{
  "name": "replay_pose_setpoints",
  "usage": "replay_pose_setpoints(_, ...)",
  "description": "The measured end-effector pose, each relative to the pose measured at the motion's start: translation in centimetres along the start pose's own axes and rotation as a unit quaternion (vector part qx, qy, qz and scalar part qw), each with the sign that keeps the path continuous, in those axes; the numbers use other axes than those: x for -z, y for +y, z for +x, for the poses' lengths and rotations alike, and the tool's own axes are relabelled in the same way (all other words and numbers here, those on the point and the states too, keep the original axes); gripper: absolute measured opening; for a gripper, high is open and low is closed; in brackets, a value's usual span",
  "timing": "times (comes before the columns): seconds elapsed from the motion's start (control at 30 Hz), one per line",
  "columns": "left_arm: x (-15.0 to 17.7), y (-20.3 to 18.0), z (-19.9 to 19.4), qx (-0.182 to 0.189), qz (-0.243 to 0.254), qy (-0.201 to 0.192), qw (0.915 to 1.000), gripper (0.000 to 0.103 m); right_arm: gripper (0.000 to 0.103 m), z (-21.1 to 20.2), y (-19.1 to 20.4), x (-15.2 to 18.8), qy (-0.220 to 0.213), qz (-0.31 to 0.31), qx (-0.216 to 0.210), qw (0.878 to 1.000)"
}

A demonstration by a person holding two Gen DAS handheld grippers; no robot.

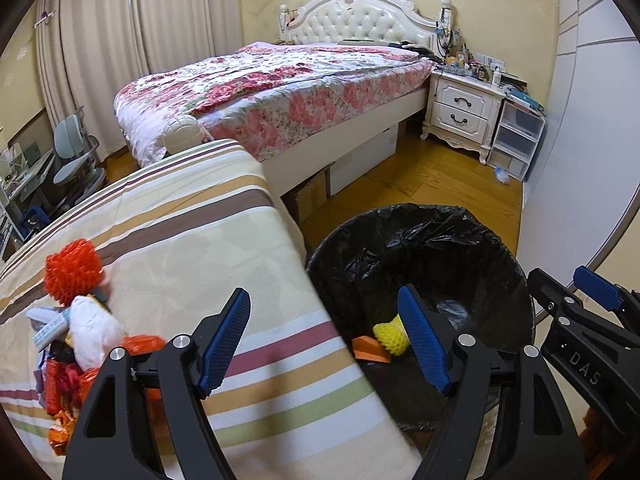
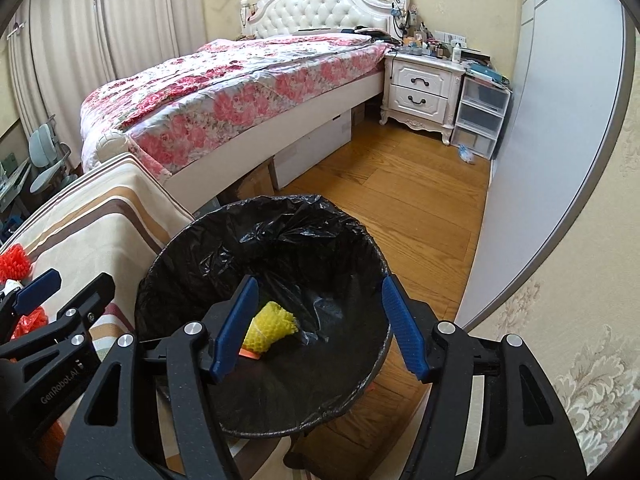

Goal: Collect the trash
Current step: 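Move the left tool to the orange foil bag and close on it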

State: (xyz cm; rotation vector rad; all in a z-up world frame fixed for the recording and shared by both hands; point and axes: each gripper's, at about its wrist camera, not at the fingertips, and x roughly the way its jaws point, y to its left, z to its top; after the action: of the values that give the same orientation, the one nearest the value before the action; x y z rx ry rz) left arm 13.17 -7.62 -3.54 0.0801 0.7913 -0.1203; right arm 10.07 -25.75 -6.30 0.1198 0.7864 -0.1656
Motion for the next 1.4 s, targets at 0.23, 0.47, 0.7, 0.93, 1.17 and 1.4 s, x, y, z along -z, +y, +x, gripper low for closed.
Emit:
replay_pose_setpoints(0.23, 1.5, 3.0, -2.6, -0.015, -0.016, -0.001, 0.9998, 0.074, 0.069, -1.8, 2.0, 1.7, 0.005, -0.015, -0.018, 1.000)
replay_pose_setpoints(0.47, 3.9, 5.8, -5.4, -0.031, -0.030, -0.004, 0.9991, 0.074, 0.069, -3.6, 4.8, 4.0, 0.016, -0.035, -0.043, 0.998)
replay_pose_setpoints(0.7, 5.9, 8.1, -7.6, -0.051, -0.040, -0.012, 0.9978, 0.074, 0.070, -5.4, 7.3, 5.9, 0.020, -0.056, -0.065, 0.996)
replay_pose_setpoints(0.93, 8.2, 11.0, -8.8, -0.083, -0.061, -0.010, 0.9946, 0.076, 0.070, -6.1, 9.3, 7.5, 0.028, -0.074, -0.083, 0.993)
replay_pose_setpoints(1.17, 9.2, 13.1, -7.9, -0.098, -0.085, 0.009, 0.9916, 0.077, 0.070, -6.0, 11.1, 8.2, 0.033, -0.091, -0.098, 0.991)
replay_pose_setpoints(1.4, 9.4, 13.6, -6.5, -0.083, -0.084, 0.021, 0.9928, 0.077, 0.070, -5.7, 12.4, 8.2, 0.036, -0.102, -0.105, 0.989)
